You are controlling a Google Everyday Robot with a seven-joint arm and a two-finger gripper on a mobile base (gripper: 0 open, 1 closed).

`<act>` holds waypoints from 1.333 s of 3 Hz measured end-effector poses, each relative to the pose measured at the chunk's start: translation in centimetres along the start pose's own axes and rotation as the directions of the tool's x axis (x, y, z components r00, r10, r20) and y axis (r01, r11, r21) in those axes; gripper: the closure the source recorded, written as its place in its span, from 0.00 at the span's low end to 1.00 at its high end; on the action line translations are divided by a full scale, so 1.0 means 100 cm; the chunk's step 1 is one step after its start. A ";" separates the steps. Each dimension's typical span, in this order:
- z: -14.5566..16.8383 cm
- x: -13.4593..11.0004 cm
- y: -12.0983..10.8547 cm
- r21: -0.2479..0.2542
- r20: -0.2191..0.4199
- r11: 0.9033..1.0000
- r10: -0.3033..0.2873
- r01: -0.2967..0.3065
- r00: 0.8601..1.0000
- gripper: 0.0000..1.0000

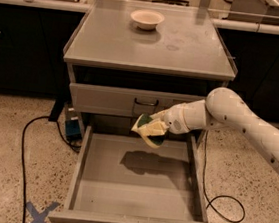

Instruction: Pick sponge from middle drawer and place on counter

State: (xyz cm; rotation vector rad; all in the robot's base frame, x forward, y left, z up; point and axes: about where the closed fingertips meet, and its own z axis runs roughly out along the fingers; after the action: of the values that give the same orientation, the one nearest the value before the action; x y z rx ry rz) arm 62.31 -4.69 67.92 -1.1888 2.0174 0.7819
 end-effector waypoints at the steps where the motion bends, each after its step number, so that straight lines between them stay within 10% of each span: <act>1: -0.003 -0.006 -0.003 0.006 -0.013 1.000 -0.018 0.018 1.000 1.00; 4: -0.098 -0.128 -0.044 -0.035 0.150 0.995 -0.089 0.096 0.985 1.00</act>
Offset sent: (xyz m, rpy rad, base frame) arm 0.0786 -0.0544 0.1479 -0.0369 -0.1653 -0.0216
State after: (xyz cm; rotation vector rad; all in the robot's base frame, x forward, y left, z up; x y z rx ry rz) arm 68.64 -7.51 83.11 -1.2021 1.8200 0.8446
